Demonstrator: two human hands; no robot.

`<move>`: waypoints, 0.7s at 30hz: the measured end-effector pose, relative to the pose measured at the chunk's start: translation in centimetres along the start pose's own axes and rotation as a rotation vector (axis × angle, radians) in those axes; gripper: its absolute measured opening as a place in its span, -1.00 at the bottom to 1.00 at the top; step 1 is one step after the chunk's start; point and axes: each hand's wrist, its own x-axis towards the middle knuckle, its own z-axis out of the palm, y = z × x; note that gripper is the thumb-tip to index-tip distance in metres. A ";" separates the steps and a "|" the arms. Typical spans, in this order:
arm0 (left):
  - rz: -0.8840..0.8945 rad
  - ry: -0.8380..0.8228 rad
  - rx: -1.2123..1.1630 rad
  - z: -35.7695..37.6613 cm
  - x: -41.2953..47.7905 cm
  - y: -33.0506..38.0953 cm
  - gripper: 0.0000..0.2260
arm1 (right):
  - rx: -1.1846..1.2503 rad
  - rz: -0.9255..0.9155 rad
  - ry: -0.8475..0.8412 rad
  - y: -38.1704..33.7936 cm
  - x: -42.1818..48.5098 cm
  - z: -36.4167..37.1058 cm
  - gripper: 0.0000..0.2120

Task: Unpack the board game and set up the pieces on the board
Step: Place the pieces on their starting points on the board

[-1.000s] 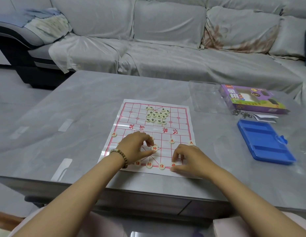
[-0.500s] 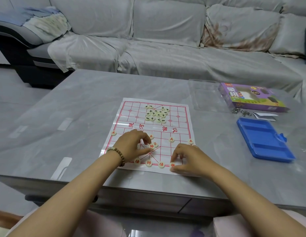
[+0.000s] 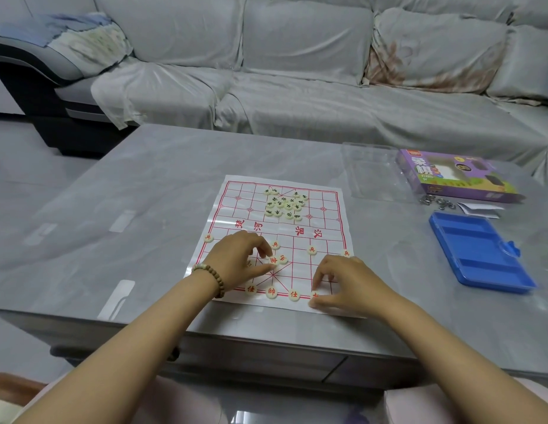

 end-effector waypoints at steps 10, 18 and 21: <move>0.014 0.090 -0.058 -1.0 -0.7 -0.3 -0.76 | 0.174 0.040 -0.025 -1.4 1.8 -2.4 -0.84; 0.024 0.056 -0.059 -0.5 -0.9 0.1 -0.75 | 0.014 0.077 -0.167 -0.1 0.5 -1.3 -0.76; 0.027 0.042 -0.048 -0.3 -0.8 0.4 -0.75 | 0.049 0.062 -0.122 -0.1 0.2 -0.9 -0.81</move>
